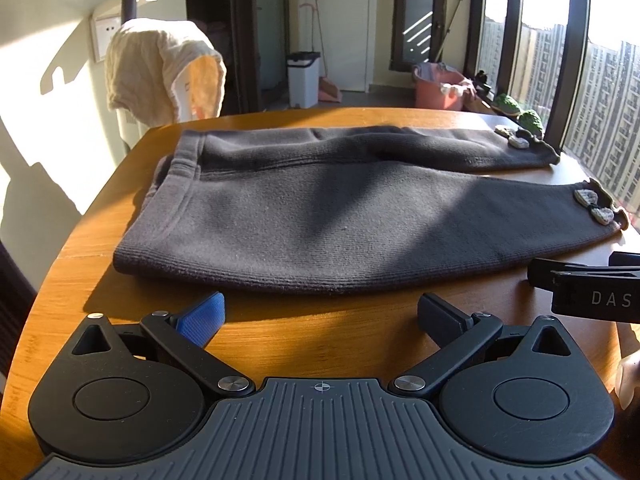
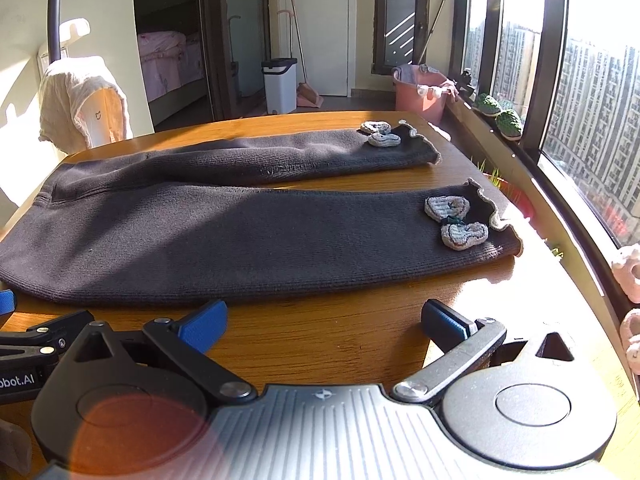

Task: Fold clothes

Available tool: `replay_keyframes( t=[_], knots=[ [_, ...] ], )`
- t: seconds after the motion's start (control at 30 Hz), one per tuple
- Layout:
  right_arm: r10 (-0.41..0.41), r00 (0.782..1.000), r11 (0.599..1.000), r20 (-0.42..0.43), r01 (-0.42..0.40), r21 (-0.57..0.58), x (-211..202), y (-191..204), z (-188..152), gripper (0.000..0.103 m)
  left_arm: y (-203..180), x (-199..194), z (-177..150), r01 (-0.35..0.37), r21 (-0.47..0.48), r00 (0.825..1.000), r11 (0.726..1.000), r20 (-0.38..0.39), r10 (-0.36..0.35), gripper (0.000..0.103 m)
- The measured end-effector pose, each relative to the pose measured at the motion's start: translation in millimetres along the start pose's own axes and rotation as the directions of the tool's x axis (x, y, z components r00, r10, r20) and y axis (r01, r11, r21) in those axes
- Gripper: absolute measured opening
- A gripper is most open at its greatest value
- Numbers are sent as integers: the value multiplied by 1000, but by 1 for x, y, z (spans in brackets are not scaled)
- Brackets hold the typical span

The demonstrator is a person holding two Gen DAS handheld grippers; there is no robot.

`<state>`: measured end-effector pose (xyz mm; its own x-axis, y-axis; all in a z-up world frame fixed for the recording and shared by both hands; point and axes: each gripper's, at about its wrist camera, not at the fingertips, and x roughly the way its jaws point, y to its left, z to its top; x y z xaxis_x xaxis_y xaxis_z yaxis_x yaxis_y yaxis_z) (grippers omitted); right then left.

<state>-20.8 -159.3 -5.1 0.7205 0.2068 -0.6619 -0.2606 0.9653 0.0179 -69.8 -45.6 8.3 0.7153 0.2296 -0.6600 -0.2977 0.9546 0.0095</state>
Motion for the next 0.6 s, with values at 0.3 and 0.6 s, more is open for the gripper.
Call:
replay_keyframes(
  t=[0.3,0.6],
  knots=[
    [27,1000,999,-2,-27,-23,-3,-3,-2,103,1,1,1,-37,-28,999,999,-1,37,103],
    [35,999,999,-3,-35,-31,-2,-3,-1,103,3,1,2,-43,-36,999,998,-1,43,103]
  ],
)
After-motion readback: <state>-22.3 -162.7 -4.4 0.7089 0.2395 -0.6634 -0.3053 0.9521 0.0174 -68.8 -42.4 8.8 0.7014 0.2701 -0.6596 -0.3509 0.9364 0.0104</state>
